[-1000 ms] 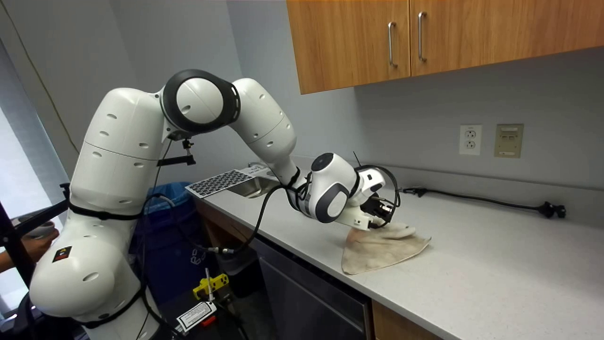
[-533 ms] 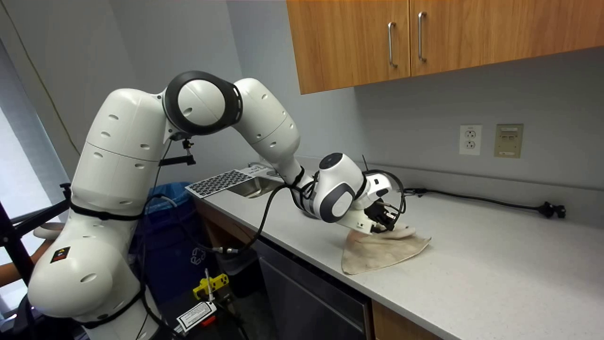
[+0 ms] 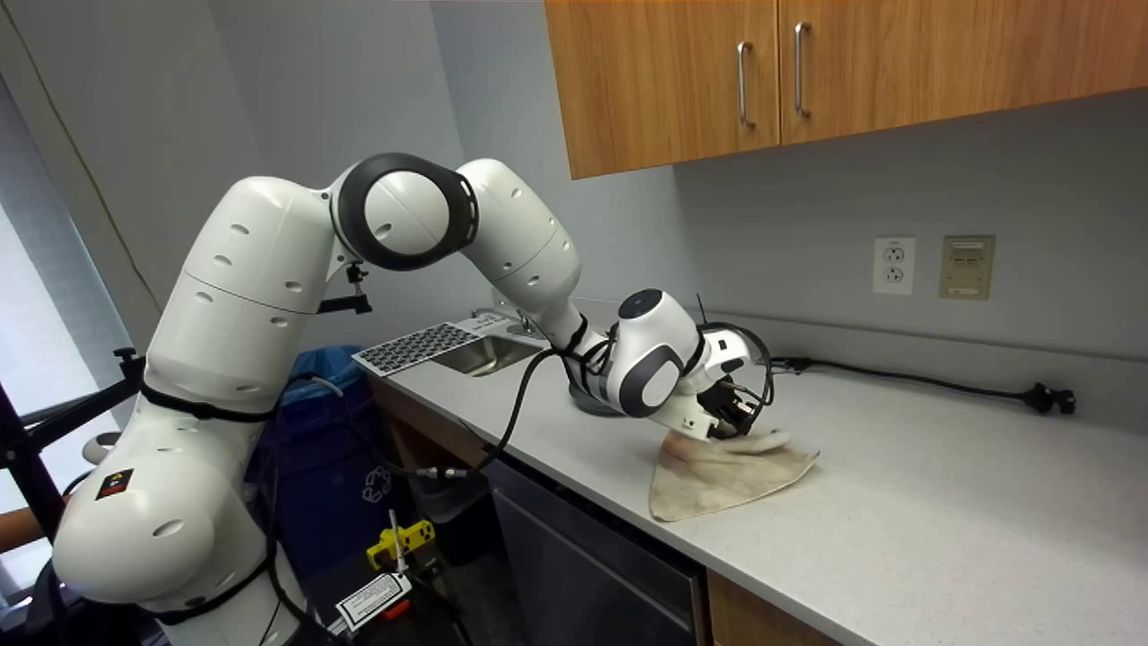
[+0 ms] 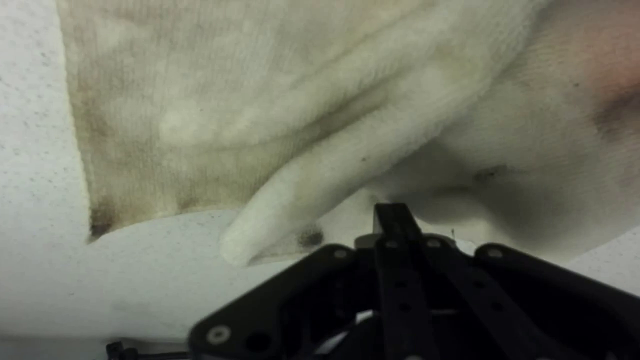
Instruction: Spread the towel out on the counter
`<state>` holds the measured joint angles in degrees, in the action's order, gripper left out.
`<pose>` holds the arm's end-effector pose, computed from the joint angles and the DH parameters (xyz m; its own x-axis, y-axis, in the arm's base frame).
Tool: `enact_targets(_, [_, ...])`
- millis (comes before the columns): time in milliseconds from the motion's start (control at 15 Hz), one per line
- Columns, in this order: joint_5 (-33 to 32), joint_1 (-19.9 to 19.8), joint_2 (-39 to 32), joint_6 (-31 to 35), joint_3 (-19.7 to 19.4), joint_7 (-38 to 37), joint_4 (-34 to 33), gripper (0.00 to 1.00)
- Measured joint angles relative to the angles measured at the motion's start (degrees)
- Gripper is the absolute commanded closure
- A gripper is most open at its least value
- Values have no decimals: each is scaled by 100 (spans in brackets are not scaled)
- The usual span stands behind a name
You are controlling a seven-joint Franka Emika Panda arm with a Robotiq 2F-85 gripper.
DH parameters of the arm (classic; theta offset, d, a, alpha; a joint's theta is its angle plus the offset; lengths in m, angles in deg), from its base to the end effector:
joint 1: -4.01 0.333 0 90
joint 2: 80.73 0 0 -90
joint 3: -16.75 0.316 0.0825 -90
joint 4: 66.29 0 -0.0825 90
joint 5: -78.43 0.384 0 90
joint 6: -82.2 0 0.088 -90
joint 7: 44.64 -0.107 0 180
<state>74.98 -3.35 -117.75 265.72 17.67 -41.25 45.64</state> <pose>0.6543 -0.0691 0.2110 0.8250 0.0185 0.5648 -0.0152 -0.9984 0.0549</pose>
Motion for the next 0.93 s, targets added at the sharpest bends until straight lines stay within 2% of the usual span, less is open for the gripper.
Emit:
enact_targets(467, [112,11,-265,-498,28,-31,-398,100])
enact_targets(933, [321,264,-708,-517,-117,-450,-1097,100])
